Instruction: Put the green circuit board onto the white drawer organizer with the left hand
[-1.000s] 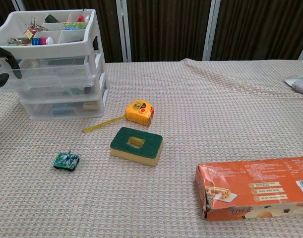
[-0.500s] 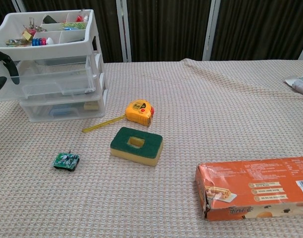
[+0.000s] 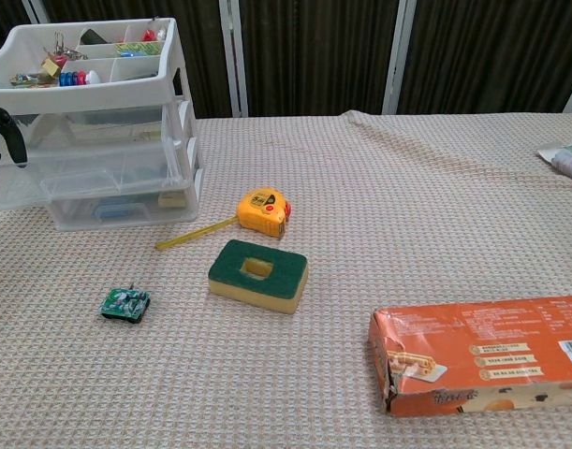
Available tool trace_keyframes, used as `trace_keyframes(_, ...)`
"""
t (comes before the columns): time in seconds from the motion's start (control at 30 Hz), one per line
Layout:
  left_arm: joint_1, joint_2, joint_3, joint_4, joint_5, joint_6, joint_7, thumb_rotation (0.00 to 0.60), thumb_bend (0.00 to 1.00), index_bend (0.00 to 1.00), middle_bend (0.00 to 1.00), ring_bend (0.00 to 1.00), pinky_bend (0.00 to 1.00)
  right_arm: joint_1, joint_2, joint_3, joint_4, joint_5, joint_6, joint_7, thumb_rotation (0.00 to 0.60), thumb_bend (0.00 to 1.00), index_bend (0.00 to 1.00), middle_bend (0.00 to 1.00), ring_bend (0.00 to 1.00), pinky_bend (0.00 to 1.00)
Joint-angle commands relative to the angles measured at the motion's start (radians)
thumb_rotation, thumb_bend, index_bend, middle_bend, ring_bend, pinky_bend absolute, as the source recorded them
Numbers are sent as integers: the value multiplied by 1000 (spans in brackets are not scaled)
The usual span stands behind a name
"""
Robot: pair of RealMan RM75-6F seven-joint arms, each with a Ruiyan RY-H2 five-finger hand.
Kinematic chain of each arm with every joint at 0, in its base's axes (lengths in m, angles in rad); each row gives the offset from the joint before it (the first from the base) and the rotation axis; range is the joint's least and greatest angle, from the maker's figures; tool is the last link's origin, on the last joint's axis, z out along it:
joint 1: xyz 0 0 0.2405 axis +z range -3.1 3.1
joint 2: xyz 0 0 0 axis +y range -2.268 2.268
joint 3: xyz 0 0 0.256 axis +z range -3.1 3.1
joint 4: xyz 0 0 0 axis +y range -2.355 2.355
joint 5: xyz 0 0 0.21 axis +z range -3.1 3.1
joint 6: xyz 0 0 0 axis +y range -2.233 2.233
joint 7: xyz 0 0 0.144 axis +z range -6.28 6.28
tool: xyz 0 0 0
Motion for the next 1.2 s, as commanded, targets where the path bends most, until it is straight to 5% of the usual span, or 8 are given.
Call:
trace_keyframes(0.03, 11, 8, 15, -6, 32, 9, -12, 600, 616, 453, 976, 917, 688, 0, 0, 0, 0, -1, 1, 0, 600, 8, 99, 0, 0, 0)
trace_keyframes(0.2, 16, 11, 23, -3, 57, 18, -13, 600, 607, 303, 973, 917, 688, -1, 0, 0, 0, 0, 2, 0, 600, 8, 99, 0, 0, 0)
trace_keyframes(0.33, 24, 8, 25, 9, 91, 38, -23, 600, 442, 215, 953, 897, 686, -1, 0, 0, 0, 0, 2, -1, 600, 8, 99, 0, 0, 0)
trace_keyframes(0.53, 53, 19, 48, 19, 202, 95, -30, 600, 189, 197, 915, 861, 669, -1, 0, 1, 0, 1, 1, -1, 600, 9, 98, 0, 0, 0)
trace_keyframes(0.87, 129, 70, 158, 0, 424, 156, -57, 600, 81, 171, 670, 649, 574, -1, -1, 1, 0, 1, 1, -5, 600, 8, 99, 0, 0, 0)
trace_keyframes(1.0, 146, 78, 203, -5, 502, 150, -59, 600, 80, 187, 682, 665, 573, -1, -2, 1, 0, 2, 2, -7, 600, 9, 99, 0, 0, 0)
trace_keyframes(1.2, 135, 39, 227, 28, 523, 94, 18, 600, 135, 354, 890, 832, 655, -2, -2, 2, -2, 4, 2, -8, 600, 9, 100, 0, 0, 0)
